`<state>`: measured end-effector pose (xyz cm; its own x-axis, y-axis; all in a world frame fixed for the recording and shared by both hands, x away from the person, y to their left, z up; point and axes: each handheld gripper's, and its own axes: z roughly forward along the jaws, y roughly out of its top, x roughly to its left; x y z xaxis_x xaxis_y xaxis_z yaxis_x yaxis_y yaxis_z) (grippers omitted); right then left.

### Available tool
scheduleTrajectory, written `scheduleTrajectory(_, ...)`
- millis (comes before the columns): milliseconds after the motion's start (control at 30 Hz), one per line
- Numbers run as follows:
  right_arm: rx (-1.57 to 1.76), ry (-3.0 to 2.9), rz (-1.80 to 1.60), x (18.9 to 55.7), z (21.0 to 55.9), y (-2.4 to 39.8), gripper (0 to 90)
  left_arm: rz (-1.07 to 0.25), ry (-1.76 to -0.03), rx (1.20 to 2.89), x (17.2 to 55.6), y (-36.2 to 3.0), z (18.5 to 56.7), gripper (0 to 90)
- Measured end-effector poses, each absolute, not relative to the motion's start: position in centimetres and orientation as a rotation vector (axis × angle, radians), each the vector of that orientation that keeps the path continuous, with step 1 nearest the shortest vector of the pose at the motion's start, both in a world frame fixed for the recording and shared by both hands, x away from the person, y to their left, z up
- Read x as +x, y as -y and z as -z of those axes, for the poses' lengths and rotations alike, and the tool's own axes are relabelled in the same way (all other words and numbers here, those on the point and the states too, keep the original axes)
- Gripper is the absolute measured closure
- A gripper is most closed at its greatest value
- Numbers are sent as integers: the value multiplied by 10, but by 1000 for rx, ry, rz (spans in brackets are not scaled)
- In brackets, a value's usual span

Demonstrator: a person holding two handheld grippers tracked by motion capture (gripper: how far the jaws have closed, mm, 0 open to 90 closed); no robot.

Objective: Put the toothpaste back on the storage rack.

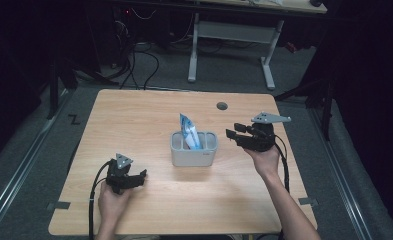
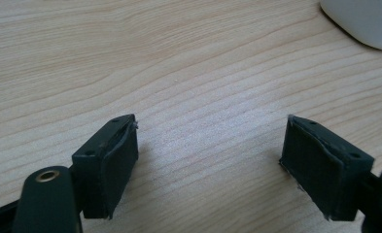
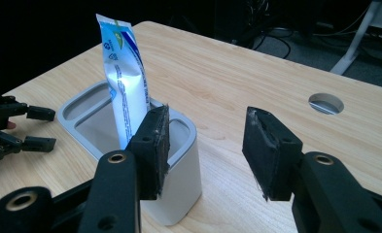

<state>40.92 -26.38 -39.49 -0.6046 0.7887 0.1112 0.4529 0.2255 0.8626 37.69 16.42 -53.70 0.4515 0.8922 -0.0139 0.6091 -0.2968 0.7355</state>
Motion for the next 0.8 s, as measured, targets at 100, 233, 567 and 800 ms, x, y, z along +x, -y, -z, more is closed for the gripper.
scheduleTrajectory(100,1159,-2159,-1332,409,396,265,522,-532,-1251,2021,377,-164,537,213)
scheduleTrajectory(233,1169,-2152,-1342,408,397,268,521,-532,-1251,2021,377,-164,537,213)
scheduleTrajectory(567,1202,-2137,-1344,401,401,280,521,-532,-1251,2022,377,-164,537,213)
scheduleTrajectory(800,1222,-2120,-1349,396,405,288,521,-532,-1251,2021,377,-164,537,213)
